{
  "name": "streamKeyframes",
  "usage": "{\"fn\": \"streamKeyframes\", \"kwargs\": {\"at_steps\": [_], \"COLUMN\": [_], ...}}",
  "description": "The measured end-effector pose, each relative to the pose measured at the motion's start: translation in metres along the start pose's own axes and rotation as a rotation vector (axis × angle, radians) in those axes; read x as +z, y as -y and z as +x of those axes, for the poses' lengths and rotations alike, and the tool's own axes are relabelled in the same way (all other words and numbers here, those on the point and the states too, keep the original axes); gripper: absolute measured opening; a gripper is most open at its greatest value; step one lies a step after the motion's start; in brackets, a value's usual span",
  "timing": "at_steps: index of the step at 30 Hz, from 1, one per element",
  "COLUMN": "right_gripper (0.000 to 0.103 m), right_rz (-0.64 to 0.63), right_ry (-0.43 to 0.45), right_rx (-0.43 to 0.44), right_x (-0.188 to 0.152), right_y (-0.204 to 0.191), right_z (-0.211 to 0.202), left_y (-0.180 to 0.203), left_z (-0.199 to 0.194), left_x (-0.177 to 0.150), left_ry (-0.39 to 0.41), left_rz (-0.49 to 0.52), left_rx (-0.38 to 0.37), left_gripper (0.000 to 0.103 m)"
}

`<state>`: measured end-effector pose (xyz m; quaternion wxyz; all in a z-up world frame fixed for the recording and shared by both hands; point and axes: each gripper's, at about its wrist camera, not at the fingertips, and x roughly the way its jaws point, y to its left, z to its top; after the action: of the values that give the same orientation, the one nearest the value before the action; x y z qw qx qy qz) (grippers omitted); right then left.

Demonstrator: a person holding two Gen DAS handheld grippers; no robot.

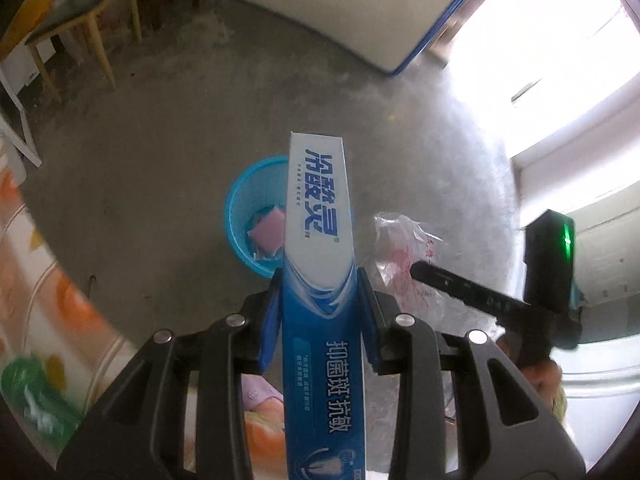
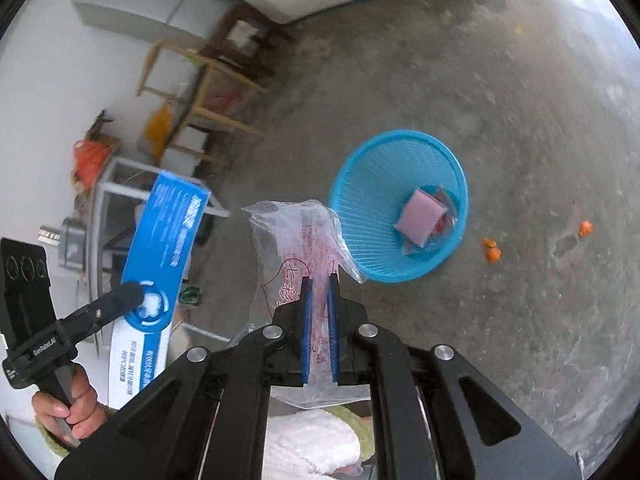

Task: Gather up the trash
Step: 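Carry toothpaste box and plastic bag over the blue wastebasket and open both tools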

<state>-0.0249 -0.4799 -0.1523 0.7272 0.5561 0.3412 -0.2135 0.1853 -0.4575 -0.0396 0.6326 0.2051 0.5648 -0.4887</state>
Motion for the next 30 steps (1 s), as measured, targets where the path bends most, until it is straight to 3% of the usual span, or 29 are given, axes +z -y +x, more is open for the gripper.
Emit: {"fn": "streamKeyframes", "kwargs": {"at_steps": [4,5,6,8,11,15,20,25,30], "right_gripper": [0.011,0.011,0.013,0.040,0.049,0.049,0.049,0.049,0.051], "right_rz": [0.034,0.036,0.027,0.019,0.001,0.020,0.034,-0.018,-0.087], "right_ry": [-0.014,-0.016,-0.014,-0.004,-0.002,-0.007,0.025,0.069,0.114], "right_rx": [-0.024,-0.028,-0.046,-0.084,-0.143,-0.222,-0.202,-0.180,-0.128], "right_x": [0.025,0.035,0.044,0.061,0.076,0.080,0.067,0.044,0.012], "right_y": [0.012,0.012,0.012,0.017,0.030,0.050,0.061,0.052,0.031], "right_z": [0.029,0.039,0.047,0.066,0.094,0.112,0.099,0.062,0.011], "left_y": [0.009,0.012,0.014,0.013,0.005,-0.008,-0.011,-0.019,-0.039], "left_z": [0.032,0.036,0.038,0.034,0.023,-0.011,-0.068,-0.121,-0.183], "left_x": [0.025,0.032,0.039,0.048,0.049,0.031,-0.004,-0.043,-0.108], "left_ry": [-0.023,-0.012,0.004,0.048,0.088,0.139,0.218,0.299,0.414], "left_rz": [-0.013,-0.021,-0.022,-0.037,-0.081,-0.085,-0.037,-0.020,-0.062], "left_rx": [0.021,0.022,0.030,0.066,0.046,0.035,0.055,0.043,0.027], "left_gripper": [0.033,0.037,0.052,0.064,0.064,0.064,0.064,0.067,0.070]}}
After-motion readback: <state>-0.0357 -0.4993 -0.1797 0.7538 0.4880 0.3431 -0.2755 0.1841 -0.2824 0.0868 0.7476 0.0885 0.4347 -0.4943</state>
